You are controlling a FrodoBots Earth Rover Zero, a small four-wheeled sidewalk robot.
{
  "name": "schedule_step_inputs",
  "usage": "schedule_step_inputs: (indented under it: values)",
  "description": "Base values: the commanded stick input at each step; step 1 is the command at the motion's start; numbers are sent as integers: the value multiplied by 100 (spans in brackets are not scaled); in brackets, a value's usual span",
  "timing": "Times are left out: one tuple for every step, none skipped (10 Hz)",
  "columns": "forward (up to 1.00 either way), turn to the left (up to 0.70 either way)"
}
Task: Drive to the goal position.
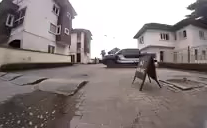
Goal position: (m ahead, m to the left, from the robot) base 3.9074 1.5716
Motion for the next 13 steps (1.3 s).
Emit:
schedule_step_inputs:
  values:
    - [0,0]
    - [0,0]
    - [3,0]
    - [49,0]
    - [70,0]
    - [70,0]
    - [70,0]
    - [70,0]
    - [70,0]
    - [70,0]
    - [70,0]
    - [70,0]
    - [70,0]
